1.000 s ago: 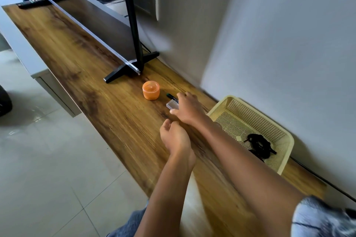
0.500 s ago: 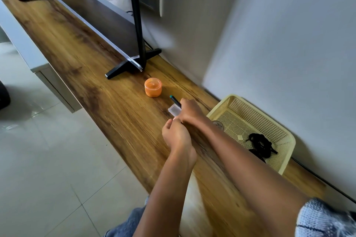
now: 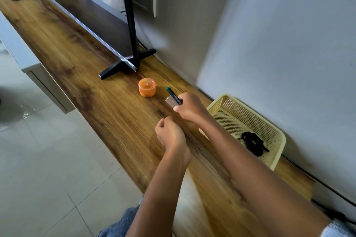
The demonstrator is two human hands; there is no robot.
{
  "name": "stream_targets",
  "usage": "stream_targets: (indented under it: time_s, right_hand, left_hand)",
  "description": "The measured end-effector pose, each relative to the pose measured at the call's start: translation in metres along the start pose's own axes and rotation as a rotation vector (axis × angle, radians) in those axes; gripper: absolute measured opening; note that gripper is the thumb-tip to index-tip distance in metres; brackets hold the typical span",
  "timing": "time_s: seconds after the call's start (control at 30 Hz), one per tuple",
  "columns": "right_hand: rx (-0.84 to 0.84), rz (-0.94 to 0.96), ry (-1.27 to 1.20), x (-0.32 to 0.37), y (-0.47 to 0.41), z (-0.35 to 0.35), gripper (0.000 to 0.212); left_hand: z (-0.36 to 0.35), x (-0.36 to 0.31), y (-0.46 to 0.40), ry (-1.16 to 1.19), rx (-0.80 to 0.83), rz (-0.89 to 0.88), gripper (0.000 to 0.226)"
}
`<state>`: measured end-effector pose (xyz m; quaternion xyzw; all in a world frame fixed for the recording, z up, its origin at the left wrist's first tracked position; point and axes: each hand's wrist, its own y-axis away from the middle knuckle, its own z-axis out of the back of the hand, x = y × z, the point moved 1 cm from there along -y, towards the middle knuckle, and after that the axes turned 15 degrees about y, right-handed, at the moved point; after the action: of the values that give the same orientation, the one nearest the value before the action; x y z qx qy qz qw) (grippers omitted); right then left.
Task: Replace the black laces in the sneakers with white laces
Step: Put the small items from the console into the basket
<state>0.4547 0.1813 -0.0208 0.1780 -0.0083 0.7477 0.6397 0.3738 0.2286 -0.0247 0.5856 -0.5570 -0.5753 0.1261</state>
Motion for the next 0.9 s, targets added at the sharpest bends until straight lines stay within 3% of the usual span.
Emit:
stream_targets:
  time_s: [0.23,0.37,0.47,0.67,0.9]
  right_hand:
    - [-0.107,-0.044,-0.138,-0.033,0.039,0.06,0.017]
    - [-0.074,-0.147,-0.152,-0.07,0.057,0.073,0.022]
    - [-0.037,-0.236,-0.132,-0.093,0.063,0.068,0.021]
    - [0.063,-0.293,-0.077,-0.108,0.062,0.034,0.041]
    - [0.005,-0.301,-0.035,-0.113,0.055,0.006,0.053]
  left_hand:
    - [-0.004,0.007,0.016,-0.147,0.161,-0.139,0.049]
    - [-0.007,0.015,0.025,-0.263,0.263,-0.127,0.054]
    - [-0.008,0.016,0.032,-0.321,0.337,-0.05,0.054]
    - [-0.012,0.026,0.022,-0.42,0.412,0.005,0.049]
    - [-0.014,0.032,0.014,-0.438,0.433,0.015,0.036]
